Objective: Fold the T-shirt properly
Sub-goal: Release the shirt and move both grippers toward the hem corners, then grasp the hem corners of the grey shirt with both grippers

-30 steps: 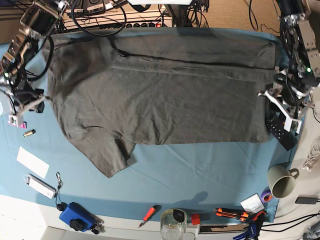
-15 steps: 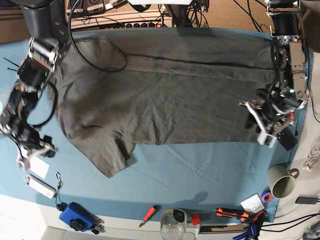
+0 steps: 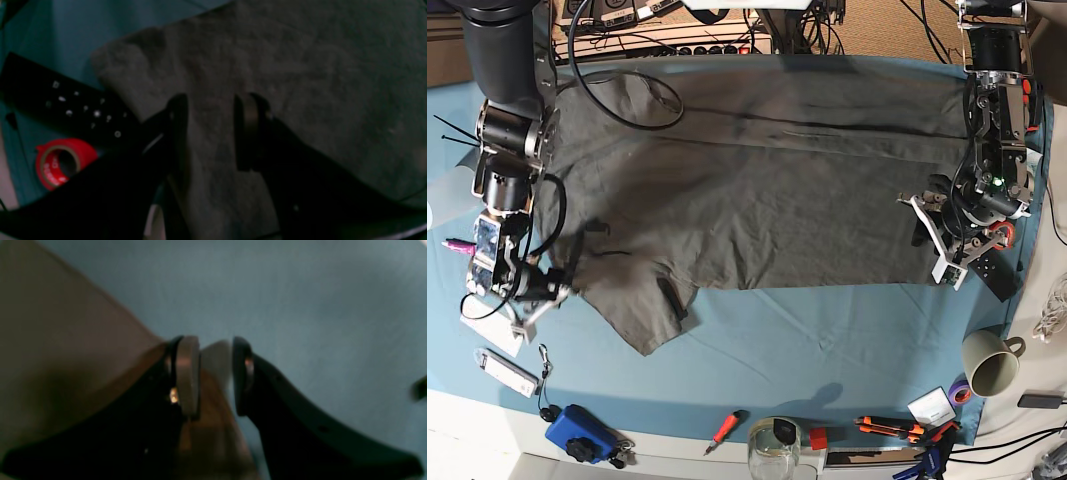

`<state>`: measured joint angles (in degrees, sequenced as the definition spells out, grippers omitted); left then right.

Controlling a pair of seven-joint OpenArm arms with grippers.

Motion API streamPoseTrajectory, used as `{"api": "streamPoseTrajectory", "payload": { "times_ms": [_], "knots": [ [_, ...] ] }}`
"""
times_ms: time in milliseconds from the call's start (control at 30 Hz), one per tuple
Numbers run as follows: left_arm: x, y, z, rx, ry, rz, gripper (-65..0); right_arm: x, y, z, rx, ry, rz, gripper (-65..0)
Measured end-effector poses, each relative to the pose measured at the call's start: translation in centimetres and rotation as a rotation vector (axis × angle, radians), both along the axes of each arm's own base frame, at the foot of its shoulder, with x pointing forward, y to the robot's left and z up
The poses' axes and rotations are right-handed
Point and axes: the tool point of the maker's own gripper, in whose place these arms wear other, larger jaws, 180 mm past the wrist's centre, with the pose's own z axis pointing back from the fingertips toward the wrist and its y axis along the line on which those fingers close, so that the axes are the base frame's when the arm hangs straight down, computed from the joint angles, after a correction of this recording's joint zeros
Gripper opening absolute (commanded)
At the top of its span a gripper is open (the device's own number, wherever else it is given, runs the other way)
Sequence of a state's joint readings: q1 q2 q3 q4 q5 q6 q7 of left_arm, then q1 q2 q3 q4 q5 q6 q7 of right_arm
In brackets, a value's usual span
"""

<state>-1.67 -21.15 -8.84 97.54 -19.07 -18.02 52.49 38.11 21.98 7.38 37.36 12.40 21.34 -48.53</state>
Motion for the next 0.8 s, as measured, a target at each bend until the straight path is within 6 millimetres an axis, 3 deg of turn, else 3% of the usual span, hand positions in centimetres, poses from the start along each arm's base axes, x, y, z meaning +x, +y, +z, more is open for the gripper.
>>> {"api": "streamPoseTrajectory", "payload": {
  "times_ms": [233, 400, 667, 800],
  "knots": [
    [0.0, 0.0, 0.0, 0.0, 0.0, 0.0, -41.8, -0.7, 0.2, -1.1, 0.046, 0.045, -0.012, -48.6],
    [0.1, 0.0, 0.1, 0.0, -0.003, 0.0, -41.8, -2.2, 2.1, -1.5, 0.148, 0.148, 0.033, -65.0],
    [0.1, 0.1, 0.1, 0.004, -0.006, 0.001, -41.8, -3.0, 2.3, -1.2, 0.166, 0.181, 0.065, -65.0],
    [0.1, 0.1, 0.1, 0.005, -0.007, 0.001, -41.8, -3.9, 3.6, -0.6, 0.232, 0.218, 0.126, -65.0]
  ]
}}
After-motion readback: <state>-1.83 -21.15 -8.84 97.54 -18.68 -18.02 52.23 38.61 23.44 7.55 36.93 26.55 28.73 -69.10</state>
